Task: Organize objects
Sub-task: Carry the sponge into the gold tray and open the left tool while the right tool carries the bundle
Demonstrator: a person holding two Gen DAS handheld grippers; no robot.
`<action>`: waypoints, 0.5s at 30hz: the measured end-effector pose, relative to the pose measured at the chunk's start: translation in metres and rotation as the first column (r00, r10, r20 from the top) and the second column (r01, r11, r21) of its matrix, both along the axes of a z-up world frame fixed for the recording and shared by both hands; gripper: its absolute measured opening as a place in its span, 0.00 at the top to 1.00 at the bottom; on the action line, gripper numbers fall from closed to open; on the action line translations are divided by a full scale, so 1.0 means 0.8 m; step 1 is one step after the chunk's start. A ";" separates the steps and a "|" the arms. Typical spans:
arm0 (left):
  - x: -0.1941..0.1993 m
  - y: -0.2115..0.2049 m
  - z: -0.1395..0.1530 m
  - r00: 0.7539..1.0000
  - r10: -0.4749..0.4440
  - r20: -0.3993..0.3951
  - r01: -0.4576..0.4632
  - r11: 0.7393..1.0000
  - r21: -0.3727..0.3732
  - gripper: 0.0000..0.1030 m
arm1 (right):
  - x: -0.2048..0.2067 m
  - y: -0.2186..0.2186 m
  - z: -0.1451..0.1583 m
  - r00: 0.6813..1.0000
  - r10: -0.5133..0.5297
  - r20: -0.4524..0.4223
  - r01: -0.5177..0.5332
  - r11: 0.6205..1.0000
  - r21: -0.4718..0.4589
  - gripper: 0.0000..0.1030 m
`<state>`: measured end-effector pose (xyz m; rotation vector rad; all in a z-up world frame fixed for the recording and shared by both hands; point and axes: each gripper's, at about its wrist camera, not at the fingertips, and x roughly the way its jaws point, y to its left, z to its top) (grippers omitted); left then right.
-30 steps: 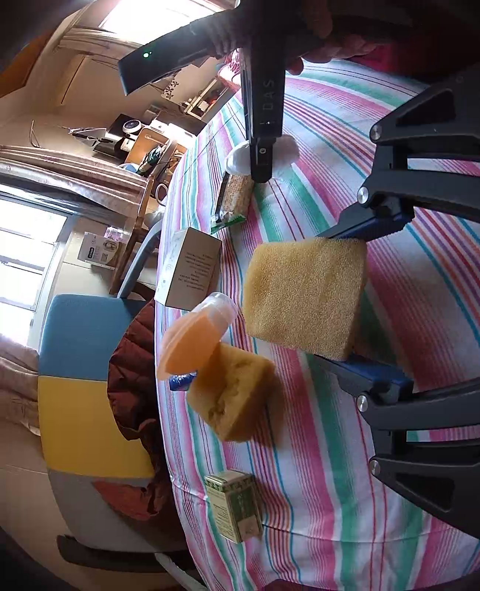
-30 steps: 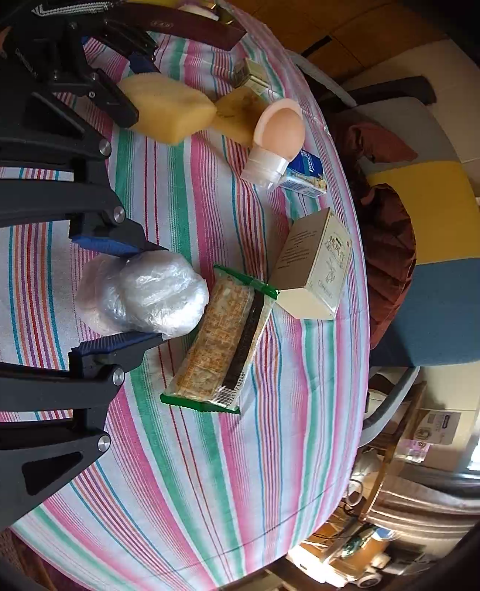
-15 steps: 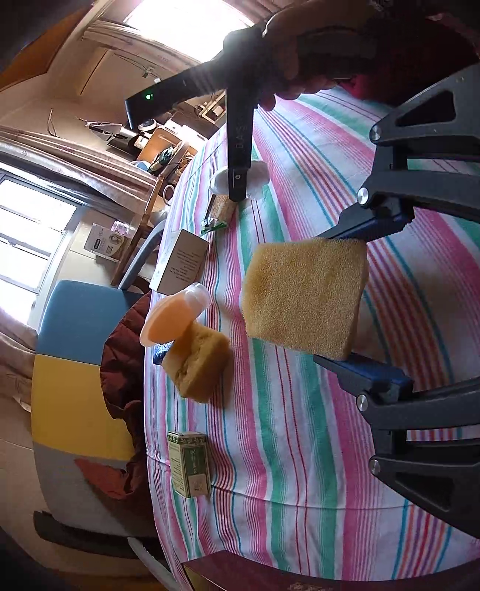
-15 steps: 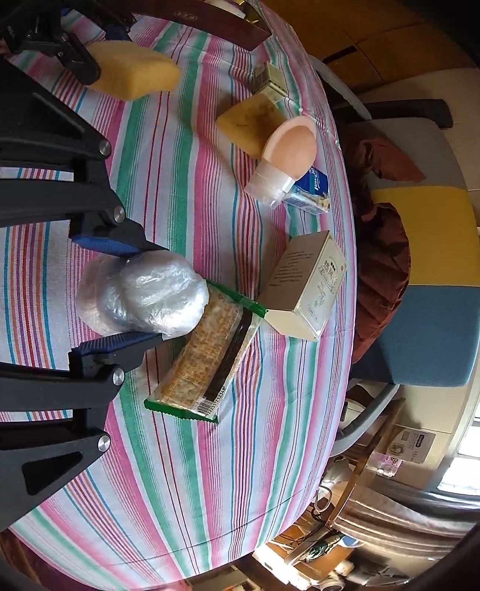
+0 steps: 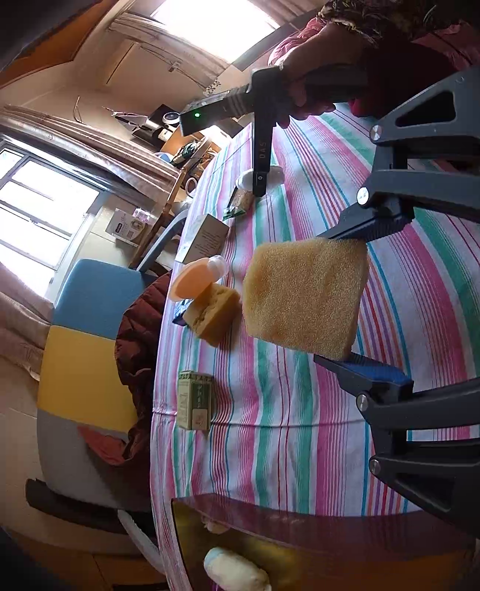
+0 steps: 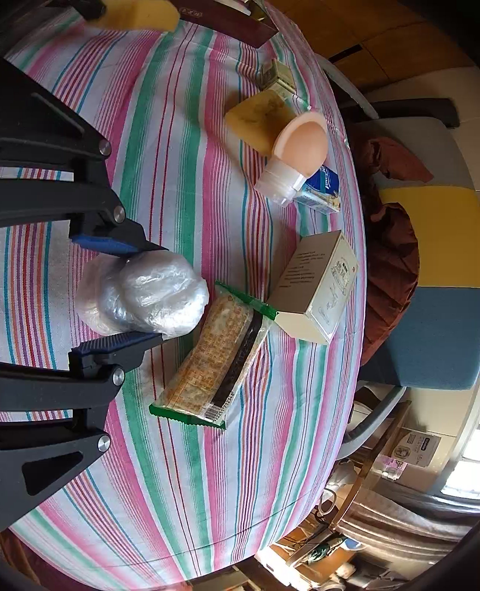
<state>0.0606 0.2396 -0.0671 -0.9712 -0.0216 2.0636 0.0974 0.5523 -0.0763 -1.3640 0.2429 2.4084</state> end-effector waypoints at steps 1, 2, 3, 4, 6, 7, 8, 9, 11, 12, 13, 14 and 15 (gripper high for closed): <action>-0.002 -0.008 0.005 1.000 0.010 -0.002 -0.010 1.000 0.008 0.47 | -0.001 -0.001 0.000 1.000 0.003 -0.001 -0.003 1.000 0.002 0.63; -0.004 -0.016 0.010 1.000 0.021 -0.003 -0.021 1.000 0.016 0.47 | -0.001 -0.001 0.000 1.000 0.005 -0.002 -0.005 1.000 0.003 0.63; -0.006 -0.026 0.015 0.999 0.035 -0.007 -0.034 0.999 0.023 0.46 | -0.001 -0.002 0.001 1.000 0.007 -0.003 -0.007 1.000 0.003 0.63; -0.009 -0.034 0.019 0.999 0.047 -0.010 -0.047 0.999 0.027 0.46 | -0.001 -0.002 0.001 1.000 0.008 -0.005 -0.008 1.000 0.002 0.63; -0.018 -0.053 0.026 0.996 0.083 -0.012 -0.083 0.996 0.030 0.46 | -0.001 -0.002 0.002 1.000 0.010 -0.010 -0.010 1.000 0.002 0.63; -0.025 -0.063 0.030 0.994 0.106 -0.013 -0.106 0.994 0.031 0.46 | -0.001 -0.003 0.003 1.000 0.012 -0.013 -0.012 1.000 0.000 0.63; -0.031 -0.074 0.032 0.992 0.129 -0.011 -0.128 0.991 0.032 0.46 | -0.001 -0.003 0.004 1.000 0.014 -0.016 -0.014 1.000 -0.001 0.63; -0.039 -0.086 0.035 0.988 0.154 -0.008 -0.154 0.988 0.028 0.47 | -0.001 -0.004 0.004 1.000 0.016 -0.020 -0.016 1.000 0.000 0.63; -0.055 -0.109 0.038 0.977 0.213 -0.011 -0.212 0.977 0.017 0.46 | -0.001 -0.005 0.004 1.000 0.018 -0.022 -0.018 1.000 0.002 0.63; -0.063 -0.123 0.039 0.969 0.247 -0.011 -0.247 0.969 0.008 0.46 | -0.001 -0.006 0.004 1.000 0.019 -0.018 -0.019 1.000 0.005 0.63; -0.072 -0.136 0.040 0.959 0.282 -0.008 -0.282 0.959 -0.003 0.46 | -0.002 -0.006 0.003 1.000 0.018 -0.014 -0.018 1.000 0.007 0.63; -0.083 -0.151 0.040 0.949 0.314 0.001 -0.314 0.949 -0.005 0.46 | -0.002 -0.006 0.002 1.000 0.018 -0.010 -0.018 1.000 0.005 0.63; -0.092 -0.166 0.040 0.940 0.341 0.013 -0.341 0.940 -0.003 0.46 | -0.003 -0.005 0.000 1.000 0.018 -0.009 -0.018 1.000 0.002 0.63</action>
